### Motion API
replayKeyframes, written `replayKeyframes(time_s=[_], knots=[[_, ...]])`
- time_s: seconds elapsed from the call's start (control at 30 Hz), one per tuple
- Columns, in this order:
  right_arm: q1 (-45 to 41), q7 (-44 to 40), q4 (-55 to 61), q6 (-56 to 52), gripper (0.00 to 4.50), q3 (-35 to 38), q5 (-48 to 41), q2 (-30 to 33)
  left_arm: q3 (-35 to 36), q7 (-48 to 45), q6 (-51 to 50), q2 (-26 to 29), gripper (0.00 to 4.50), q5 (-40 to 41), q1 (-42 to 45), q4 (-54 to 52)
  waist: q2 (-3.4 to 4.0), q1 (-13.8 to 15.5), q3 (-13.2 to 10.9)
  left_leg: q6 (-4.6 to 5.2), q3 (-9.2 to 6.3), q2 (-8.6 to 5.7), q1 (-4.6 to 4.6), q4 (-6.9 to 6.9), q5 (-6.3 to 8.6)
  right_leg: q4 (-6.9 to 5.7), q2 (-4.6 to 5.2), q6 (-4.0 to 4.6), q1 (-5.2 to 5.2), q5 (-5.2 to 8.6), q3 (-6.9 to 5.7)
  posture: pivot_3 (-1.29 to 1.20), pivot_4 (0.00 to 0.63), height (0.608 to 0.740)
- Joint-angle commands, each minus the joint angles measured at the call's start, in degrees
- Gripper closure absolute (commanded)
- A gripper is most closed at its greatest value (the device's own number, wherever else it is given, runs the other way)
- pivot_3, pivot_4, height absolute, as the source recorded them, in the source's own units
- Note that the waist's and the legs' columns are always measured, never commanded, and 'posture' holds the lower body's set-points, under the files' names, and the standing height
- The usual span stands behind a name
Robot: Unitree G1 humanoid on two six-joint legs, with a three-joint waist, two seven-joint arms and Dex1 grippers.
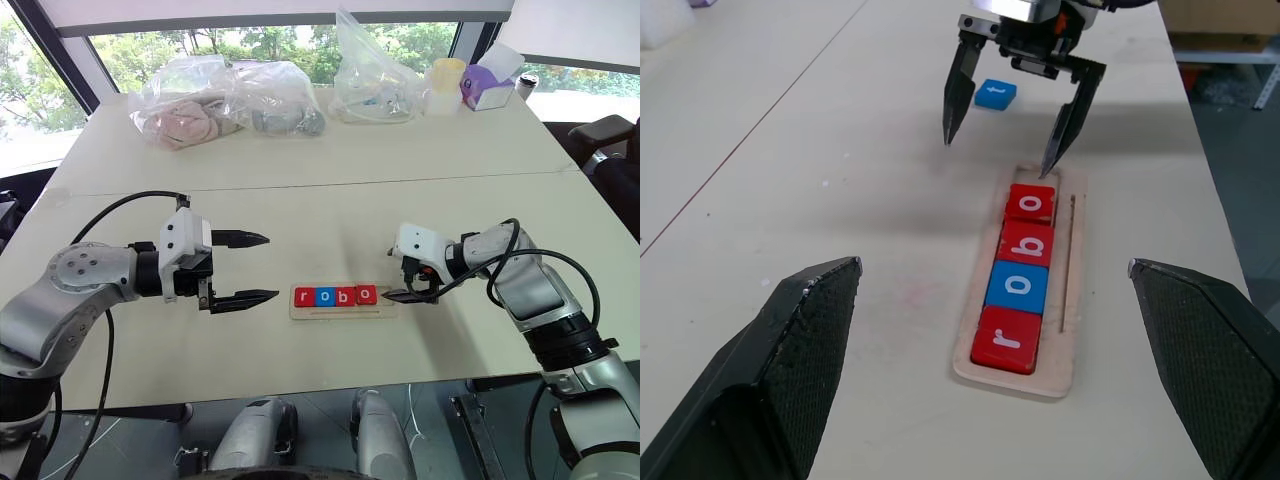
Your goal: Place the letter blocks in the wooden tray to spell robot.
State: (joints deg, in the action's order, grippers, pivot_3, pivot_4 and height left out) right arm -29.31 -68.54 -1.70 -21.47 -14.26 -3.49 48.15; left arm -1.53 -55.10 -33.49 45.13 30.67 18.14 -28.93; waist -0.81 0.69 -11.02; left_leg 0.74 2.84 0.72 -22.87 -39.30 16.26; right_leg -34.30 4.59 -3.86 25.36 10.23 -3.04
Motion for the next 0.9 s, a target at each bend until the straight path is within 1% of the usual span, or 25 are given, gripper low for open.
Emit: replayKeyframes(time_s=[0.03, 0.57, 0.73, 0.83, 0.9], knots=[[-0.94, 0.3, -0.26, 1.33, 0.03, 0.35, 0.32, -0.6, 0.2, -0.08, 0.17, 0.16, 0.0, 0.46, 0.61, -1.54, 0.0, 0.0, 0.0, 0.0, 0.0, 0.0, 0.0, 0.0, 0.0, 0.0, 0.0, 0.0, 0.0, 0.0, 0.0, 0.0, 0.15, 0.74], [-1.8, 0.63, 0.72, 1.13, 0.03, -1.21, 1.21, -4.08, 0.62, 0.46, -0.67, 0.15, 0.0, 0.65, 0.08, -2.3, 0.0, -0.01, 0.0, 0.0, -0.01, 0.01, 0.0, 0.0, 0.0, 0.0, 0.0, 0.0, 0.0, 0.0, 0.0, 0.0, 0.15, 0.74], [-1.97, 0.51, 0.01, 2.8, 0.03, -1.09, 2.67, -3.26, 0.54, 0.44, -0.65, 0.07, 0.0, 0.61, 0.25, -2.17, 0.0, -0.01, 0.0, 0.0, -0.01, 0.01, 0.01, 0.0, 0.0, -0.01, -0.01, 0.0, 0.0, 0.0, 0.0, 0.0, 0.15, 0.74], [-2.44, 0.43, -0.22, 3.02, 0.03, 0.36, 3.02, -1.85, 0.46, 0.41, -0.57, 0.05, 0.0, 0.52, 0.35, -2.1, 0.0, 0.0, 0.0, 0.0, -0.01, 0.01, 0.01, 0.0, 0.0, 0.0, -0.01, 0.0, 0.0, 0.0, 0.0, 0.0, 0.15, 0.74], [-2.25, 1.1, 0.67, 1.55, 0.03, 2.69, 2.19, -0.36, 0.47, 0.41, -0.55, -0.04, 0.0, 0.55, 0.41, -2.06, 0.0, 0.1, 0.0, 0.0, -0.01, 0.0, 0.0, 0.0, 0.0, 0.0, 0.0, 0.0, -0.01, 0.0, 0.0, 0.0, 0.15, 0.74]])
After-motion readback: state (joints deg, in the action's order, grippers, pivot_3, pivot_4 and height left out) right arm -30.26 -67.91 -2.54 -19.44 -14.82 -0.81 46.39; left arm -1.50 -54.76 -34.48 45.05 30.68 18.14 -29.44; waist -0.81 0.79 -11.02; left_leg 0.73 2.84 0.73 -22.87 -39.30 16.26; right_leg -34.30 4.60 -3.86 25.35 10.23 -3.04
